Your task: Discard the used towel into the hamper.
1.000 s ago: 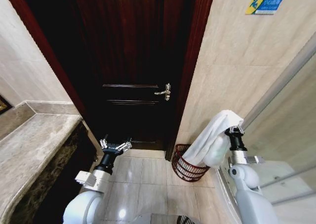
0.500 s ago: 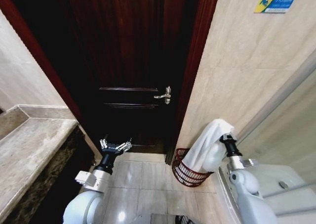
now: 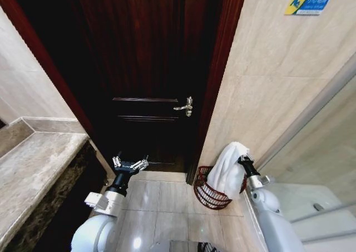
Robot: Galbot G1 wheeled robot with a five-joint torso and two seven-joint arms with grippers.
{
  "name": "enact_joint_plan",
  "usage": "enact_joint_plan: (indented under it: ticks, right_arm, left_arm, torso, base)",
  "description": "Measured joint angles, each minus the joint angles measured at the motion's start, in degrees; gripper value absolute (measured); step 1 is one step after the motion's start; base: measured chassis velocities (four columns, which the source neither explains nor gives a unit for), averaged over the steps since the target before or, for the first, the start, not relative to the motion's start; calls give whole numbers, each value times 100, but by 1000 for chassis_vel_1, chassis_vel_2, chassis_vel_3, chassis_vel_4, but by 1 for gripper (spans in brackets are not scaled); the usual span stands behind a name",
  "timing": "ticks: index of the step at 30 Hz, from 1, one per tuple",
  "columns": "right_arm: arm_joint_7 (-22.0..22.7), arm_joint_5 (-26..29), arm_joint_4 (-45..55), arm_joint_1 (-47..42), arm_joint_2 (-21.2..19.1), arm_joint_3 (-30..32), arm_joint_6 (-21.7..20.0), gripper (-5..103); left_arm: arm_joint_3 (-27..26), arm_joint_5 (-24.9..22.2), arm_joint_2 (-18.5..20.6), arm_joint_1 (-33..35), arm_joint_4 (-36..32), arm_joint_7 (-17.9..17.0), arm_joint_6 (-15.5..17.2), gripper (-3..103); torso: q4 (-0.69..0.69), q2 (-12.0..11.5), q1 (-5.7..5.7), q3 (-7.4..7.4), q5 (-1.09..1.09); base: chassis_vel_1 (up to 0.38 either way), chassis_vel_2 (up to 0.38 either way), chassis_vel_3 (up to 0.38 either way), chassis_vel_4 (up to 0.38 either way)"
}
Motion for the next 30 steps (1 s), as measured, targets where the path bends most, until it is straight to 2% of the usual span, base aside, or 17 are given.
enact_joint_plan:
  ticks: [5, 14, 19, 30]
  right_arm:
    - [-239, 43, -667, 327, -14, -136, 35, 7]
    - [-313, 29, -1194, 475, 62, -193, 96, 7]
    - [-345, -59, -1655, 590, 104, -249, 263, 7]
    - [-431, -593, -3124, 1086, 248, -325, 467, 7]
  left_arm:
    - [0, 0, 0, 1, 0, 0, 0, 100]
    - [0, 0, 0, 0, 0, 0, 0, 100]
    - [0, 0, 0, 0, 0, 0, 0, 100]
    - [0, 0, 0, 0, 0, 0, 0, 100]
  torso:
    - [1, 0, 0, 0, 2]
    - [0, 0, 0, 0, 1]
    - [0, 0, 0, 0, 1]
    - [1, -1, 0, 0, 2]
  base:
    - [0, 0, 0, 0]
    - [0, 0, 0, 0]
    - [0, 0, 0, 0]
    - [0, 0, 0, 0]
